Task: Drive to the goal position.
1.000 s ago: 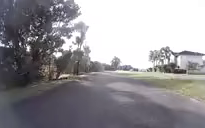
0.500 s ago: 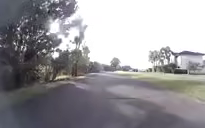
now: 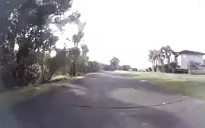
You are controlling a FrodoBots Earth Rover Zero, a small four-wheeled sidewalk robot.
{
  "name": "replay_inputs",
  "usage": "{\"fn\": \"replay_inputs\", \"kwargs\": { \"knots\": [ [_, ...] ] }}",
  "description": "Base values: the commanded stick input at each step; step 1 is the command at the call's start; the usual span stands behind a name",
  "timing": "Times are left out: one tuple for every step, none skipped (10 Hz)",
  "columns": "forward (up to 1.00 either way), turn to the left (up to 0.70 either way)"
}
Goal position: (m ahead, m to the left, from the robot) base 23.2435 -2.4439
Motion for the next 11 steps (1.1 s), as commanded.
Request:
{"fn": "replay_inputs", "kwargs": {
  "knots": [
    [1.0,0.0],
    [1.0,0.0],
    [1.0,0.0],
    [1.0,0.0],
    [1.0,0.0],
    [1.0,0.0],
    [1.0,0.0],
    [1.0,0.0],
    [1.0,0.0],
    [1.0,0.0],
    [1.0,0.0]
  ]
}}
